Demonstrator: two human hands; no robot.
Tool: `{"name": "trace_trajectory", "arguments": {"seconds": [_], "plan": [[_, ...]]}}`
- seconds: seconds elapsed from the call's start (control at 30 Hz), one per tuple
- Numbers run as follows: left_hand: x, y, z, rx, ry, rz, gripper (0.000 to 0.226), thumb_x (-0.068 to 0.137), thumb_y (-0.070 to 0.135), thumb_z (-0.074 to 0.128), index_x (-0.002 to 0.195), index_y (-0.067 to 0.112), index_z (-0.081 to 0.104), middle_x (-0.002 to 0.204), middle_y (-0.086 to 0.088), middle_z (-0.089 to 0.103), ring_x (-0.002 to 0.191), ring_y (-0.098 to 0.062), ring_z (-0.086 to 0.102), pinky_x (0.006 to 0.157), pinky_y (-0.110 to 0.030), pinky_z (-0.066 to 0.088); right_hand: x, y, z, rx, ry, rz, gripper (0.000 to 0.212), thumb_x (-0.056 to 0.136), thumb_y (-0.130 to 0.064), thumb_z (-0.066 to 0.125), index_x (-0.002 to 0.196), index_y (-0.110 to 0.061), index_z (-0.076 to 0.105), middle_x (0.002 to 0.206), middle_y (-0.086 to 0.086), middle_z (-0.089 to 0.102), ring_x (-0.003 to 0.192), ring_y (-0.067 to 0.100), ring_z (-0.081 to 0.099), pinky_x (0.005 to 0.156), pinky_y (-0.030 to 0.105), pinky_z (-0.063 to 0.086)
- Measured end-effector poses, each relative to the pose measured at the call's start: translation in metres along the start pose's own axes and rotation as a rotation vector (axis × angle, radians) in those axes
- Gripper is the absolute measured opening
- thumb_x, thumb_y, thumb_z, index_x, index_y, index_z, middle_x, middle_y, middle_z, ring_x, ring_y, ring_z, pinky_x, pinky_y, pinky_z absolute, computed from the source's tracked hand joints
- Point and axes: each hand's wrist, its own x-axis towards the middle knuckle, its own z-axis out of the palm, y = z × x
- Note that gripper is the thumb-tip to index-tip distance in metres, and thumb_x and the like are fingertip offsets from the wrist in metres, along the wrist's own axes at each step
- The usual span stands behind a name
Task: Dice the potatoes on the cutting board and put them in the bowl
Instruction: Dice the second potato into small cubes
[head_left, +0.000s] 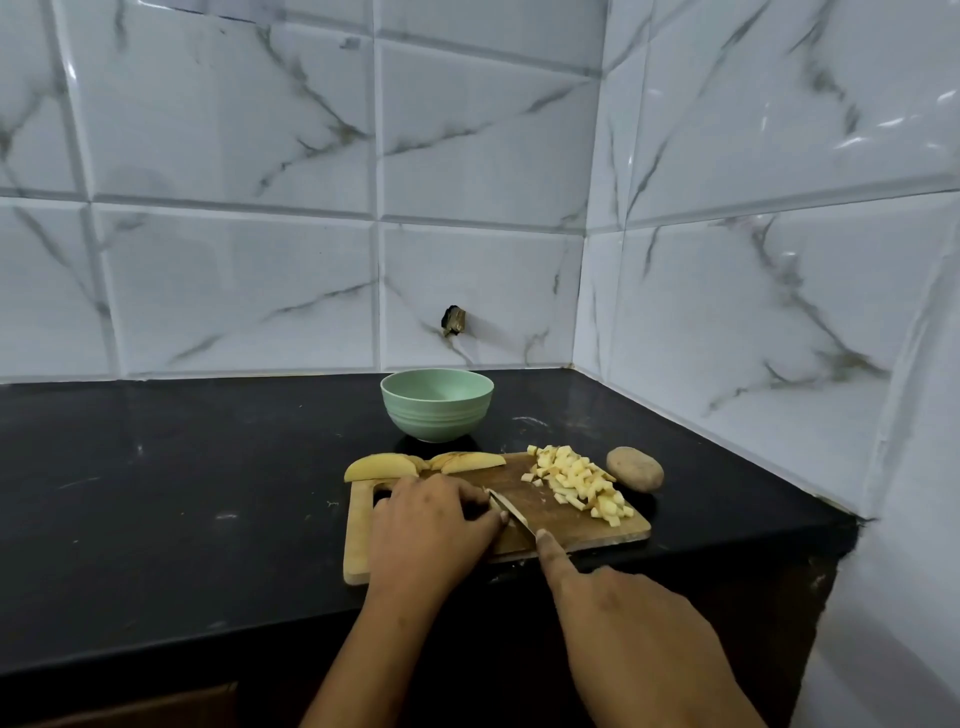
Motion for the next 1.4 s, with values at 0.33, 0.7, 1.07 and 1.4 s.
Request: {"name": "trace_trajectory", "arguments": {"seconds": [0.33, 0.7, 1.07, 1.4], "plan": [[-0.002, 0.006, -0.002, 0.078, -0.003, -0.016, 0.038, 0.087, 0.051, 0.048, 0.123, 0.045, 0.058, 0.116, 0.015, 0.064, 0.11, -0.011, 0.05, 0.091, -0.031, 0.043, 0.016, -0.018, -0.003, 0.048, 0.148, 0.08, 0.052, 0.099, -0.009, 0.039, 0.148, -0.019, 0.025, 0.119, 0.006, 0.059, 0.104, 0.023, 0.06, 0.067, 0.031, 0.04], [0.0, 0.007, 0.002, 0.137, -0.05, 0.002, 0.042, 0.088, 0.062, 0.043, 0.125, 0.045, 0.053, 0.128, 0.017, 0.054, 0.115, -0.011, 0.044, 0.095, -0.032, 0.039, -0.004, 0.022, -0.002, 0.204, 0.306, 0.164, 0.051, 0.101, -0.021, 0.033, 0.147, -0.039, 0.021, 0.117, -0.001, 0.057, 0.098, 0.014, 0.059, 0.068, 0.025, 0.044], [0.021, 0.018, 0.009, 0.207, -0.096, 0.244, 0.036, 0.096, 0.03, 0.041, 0.125, 0.049, 0.053, 0.138, 0.022, 0.042, 0.119, -0.012, 0.035, 0.098, -0.034, 0.034, -0.001, 0.034, 0.0, 0.361, 0.346, 0.129, 0.039, 0.104, -0.034, 0.027, 0.141, -0.041, 0.034, 0.111, -0.006, 0.058, 0.09, 0.008, 0.058, 0.075, 0.026, 0.05], [0.023, 0.013, 0.011, 0.174, -0.159, 0.222, 0.037, 0.083, 0.069, 0.045, 0.104, 0.039, 0.051, 0.134, 0.018, 0.033, 0.124, -0.009, 0.024, 0.098, -0.035, 0.027, 0.003, 0.029, 0.0, 0.339, 0.137, 0.178, 0.047, 0.104, -0.029, 0.029, 0.148, -0.044, 0.017, 0.128, -0.001, 0.054, 0.108, 0.014, 0.056, 0.08, 0.025, 0.045]]}}
